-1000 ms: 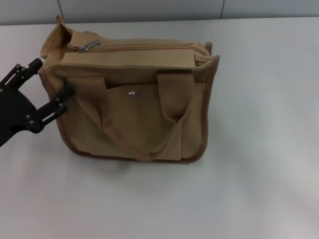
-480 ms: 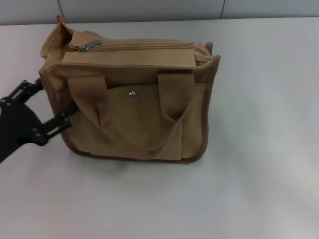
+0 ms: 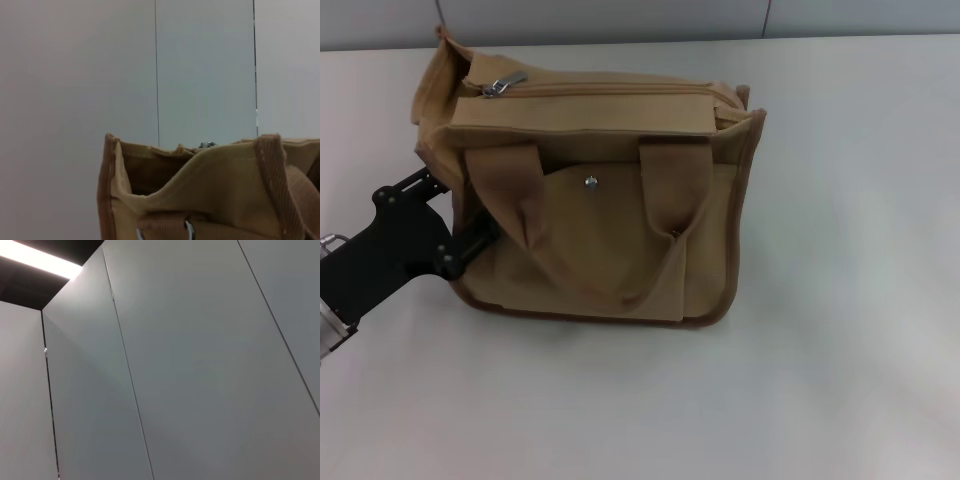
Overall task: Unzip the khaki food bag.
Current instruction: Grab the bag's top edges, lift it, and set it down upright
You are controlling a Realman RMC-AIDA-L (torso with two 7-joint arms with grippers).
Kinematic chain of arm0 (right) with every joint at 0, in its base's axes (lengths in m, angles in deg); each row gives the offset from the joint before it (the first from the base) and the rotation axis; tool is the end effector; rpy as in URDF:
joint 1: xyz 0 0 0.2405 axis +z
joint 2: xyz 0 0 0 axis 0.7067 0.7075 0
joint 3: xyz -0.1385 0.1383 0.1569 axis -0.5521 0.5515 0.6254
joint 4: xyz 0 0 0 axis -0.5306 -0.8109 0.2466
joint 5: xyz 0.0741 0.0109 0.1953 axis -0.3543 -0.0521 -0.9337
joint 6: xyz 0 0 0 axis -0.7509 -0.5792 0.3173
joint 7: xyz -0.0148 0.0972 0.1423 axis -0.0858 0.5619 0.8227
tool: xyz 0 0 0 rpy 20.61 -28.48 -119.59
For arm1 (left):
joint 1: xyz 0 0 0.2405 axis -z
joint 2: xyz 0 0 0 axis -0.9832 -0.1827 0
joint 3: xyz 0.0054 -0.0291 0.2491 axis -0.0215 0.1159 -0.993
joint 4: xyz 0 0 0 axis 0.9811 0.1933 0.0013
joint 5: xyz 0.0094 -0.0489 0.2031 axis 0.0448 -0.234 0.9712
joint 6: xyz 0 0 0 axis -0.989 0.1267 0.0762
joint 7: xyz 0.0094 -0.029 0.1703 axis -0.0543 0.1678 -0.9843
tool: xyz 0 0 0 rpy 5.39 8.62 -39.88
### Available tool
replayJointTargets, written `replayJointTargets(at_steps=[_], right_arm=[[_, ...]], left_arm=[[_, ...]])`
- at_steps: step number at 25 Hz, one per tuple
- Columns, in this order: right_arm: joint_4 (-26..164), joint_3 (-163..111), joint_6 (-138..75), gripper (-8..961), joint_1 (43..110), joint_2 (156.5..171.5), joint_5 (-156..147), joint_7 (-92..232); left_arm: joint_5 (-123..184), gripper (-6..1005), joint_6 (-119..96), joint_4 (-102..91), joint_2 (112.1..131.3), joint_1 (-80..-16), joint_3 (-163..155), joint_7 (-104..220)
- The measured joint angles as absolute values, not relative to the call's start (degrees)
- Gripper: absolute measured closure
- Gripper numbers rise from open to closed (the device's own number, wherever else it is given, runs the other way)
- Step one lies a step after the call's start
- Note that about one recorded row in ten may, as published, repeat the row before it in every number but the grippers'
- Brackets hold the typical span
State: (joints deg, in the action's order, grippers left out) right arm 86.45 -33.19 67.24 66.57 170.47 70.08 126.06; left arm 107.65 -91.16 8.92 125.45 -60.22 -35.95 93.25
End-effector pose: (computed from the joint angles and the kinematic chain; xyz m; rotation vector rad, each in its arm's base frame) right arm 0.2652 0.2932 0.0605 -1.9264 0.4304 1.4457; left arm -0.2983 0.2912 -0.0253 -2.2257 -0.3344 -0.8808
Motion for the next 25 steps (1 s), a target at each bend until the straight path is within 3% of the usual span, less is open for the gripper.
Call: replayJointTargets(at_steps=[3, 9, 25], right_arm=[[86.4, -33.2, 67.4, 120, 66.5, 170.47, 70.0, 126.1], [86.5, -33.2, 67.6, 120, 66.5, 170.47, 69.9, 126.1], [86.4, -32.8, 67.8, 120, 66.3, 170.47, 69.7, 126.1]], left_arm=[[107.6, 498, -91.3, 8.8, 125.52, -60.2, -36.1, 92.9], [107.5, 620, -91.7, 8.8, 125.52, -60.4, -36.0, 92.2], [106.9, 759, -93.8, 8.8, 125.48, -60.3, -35.9, 92.1]])
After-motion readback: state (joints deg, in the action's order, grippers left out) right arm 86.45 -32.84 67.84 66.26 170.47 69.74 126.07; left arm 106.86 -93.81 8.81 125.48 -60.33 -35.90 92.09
